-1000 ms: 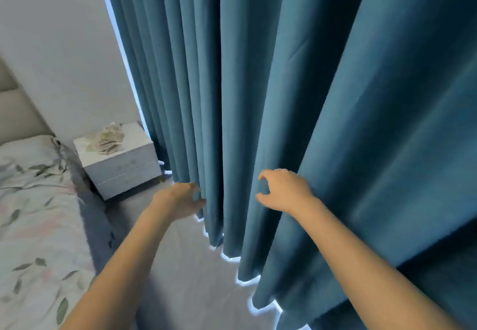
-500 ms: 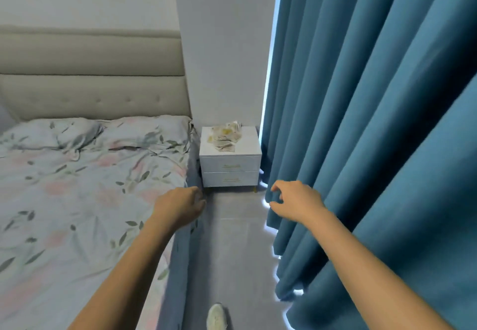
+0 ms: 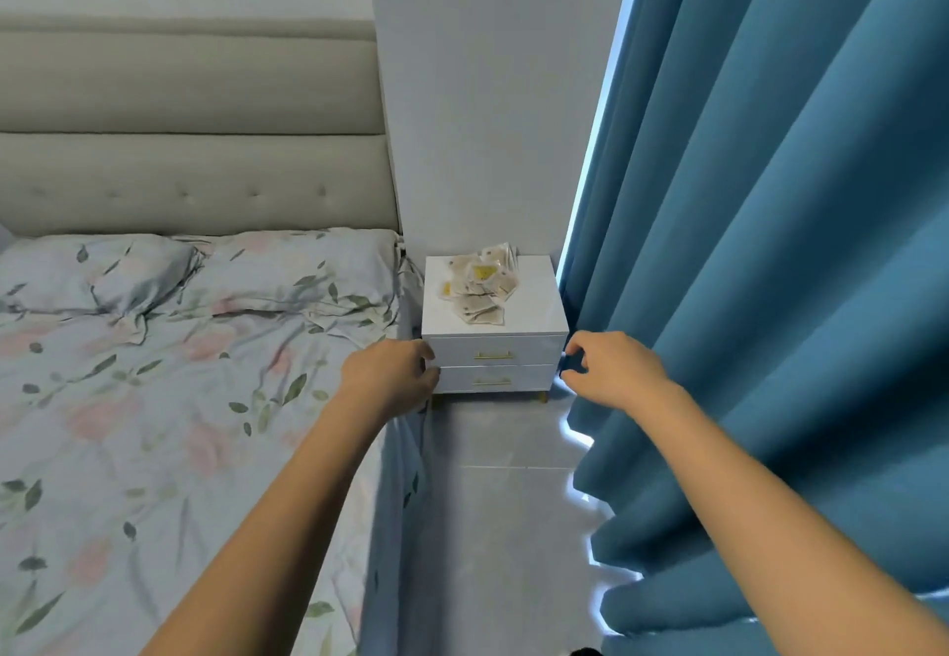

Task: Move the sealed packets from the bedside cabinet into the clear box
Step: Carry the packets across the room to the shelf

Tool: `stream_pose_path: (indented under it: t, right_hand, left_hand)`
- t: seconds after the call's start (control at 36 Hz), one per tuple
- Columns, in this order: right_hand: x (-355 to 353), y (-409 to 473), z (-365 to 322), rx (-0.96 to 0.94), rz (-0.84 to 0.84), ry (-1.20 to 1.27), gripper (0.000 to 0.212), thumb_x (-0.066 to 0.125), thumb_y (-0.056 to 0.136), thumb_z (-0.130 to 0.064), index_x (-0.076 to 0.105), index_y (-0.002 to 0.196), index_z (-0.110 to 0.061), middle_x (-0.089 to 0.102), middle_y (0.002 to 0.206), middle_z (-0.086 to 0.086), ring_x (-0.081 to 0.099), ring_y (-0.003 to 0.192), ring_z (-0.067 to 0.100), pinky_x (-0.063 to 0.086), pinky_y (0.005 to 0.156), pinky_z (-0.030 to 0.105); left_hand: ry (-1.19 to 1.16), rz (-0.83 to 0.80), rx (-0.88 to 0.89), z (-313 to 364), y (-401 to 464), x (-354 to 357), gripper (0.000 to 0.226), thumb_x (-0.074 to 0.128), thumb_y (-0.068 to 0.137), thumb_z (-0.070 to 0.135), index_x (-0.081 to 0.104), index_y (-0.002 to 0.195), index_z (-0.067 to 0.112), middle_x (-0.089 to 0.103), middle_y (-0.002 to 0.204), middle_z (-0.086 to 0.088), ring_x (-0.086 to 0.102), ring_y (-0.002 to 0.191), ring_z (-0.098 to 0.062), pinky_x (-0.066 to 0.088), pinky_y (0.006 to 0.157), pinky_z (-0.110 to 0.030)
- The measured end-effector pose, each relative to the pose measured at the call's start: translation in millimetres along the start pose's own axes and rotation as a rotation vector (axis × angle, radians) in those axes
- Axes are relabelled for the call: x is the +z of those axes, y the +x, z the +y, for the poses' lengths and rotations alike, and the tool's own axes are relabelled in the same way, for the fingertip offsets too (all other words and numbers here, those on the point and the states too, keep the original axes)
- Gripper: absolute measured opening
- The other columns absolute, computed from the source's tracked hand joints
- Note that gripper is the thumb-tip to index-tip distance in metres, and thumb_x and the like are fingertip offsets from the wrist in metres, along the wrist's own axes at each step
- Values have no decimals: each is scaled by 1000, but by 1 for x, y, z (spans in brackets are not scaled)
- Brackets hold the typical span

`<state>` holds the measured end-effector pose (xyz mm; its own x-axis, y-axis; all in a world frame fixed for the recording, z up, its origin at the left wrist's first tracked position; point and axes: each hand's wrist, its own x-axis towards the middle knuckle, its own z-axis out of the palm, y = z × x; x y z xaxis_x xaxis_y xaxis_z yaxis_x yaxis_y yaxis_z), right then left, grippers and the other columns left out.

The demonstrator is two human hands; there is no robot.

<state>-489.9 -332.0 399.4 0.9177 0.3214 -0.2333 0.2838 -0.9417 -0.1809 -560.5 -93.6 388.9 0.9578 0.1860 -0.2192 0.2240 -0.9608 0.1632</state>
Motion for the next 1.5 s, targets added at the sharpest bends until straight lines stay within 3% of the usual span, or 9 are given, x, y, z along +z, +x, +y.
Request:
stream_pose_path:
  t: [0.22,0.36,0.47,0.64,0.89,1.06,1.19,1.5]
  right_hand:
    - [2,120,4,5,-116,-40,36,51,88,-34,53,123,-25,60,118,-1,56,106,22,50,81,31]
    - [-11,220,5,-41,-158,-63,39,51,89,-29,50,127,-26,58,123,0,55,111,22,43,76,28]
    - [-20,307,6,-80,-176,-31,39,52,90,-31,50,129,-25,59,124,2,56,110,23,46,81,31]
    - [-28,410,7,-121,-235,-64,30,49,93,-27,55,121,-19,62,116,4,59,103,23,42,69,25]
    - [20,524,0,-80,-398,-37,32,53,90,-29,54,122,-25,60,120,3,59,104,24,51,86,34]
    - [51,579,1,-35,-453,-16,31,50,93,-26,52,123,-21,59,121,6,58,106,26,47,83,33]
    - [74,617,5,-1,-515,4,31,51,93,-26,53,123,-21,61,121,5,59,106,26,47,82,32]
    - [160,694,39,49,-555,76,33,53,92,-21,54,125,-20,55,128,5,54,113,26,48,87,34]
  left_hand:
    - [29,-28,-28,-17,107,0,36,41,94,41,55,126,31,65,120,1,56,114,-23,44,88,-34]
    - [23,-17,-47,-23,200,-8,36,43,94,40,55,126,29,64,122,-3,58,113,-25,47,86,-35]
    - [-11,47,-120,-29,271,-16,34,42,94,40,58,121,28,67,115,-5,60,107,-28,48,82,-35]
    - [-59,73,-169,-36,345,-17,32,42,93,38,60,118,29,69,109,-3,62,102,-28,48,78,-33]
    - [-119,-23,-235,-63,447,-4,29,44,92,30,62,115,27,68,112,-2,62,104,-26,48,81,-32]
    - [-122,-91,-209,-78,524,14,30,43,91,26,64,113,22,67,112,-4,61,103,-28,49,82,-33]
    - [-143,-154,-176,-77,573,35,32,43,93,27,61,119,29,65,119,2,60,109,-23,47,86,-33]
    - [-158,-373,-146,-68,641,120,34,40,94,26,58,122,29,63,119,2,58,110,-24,46,87,-32]
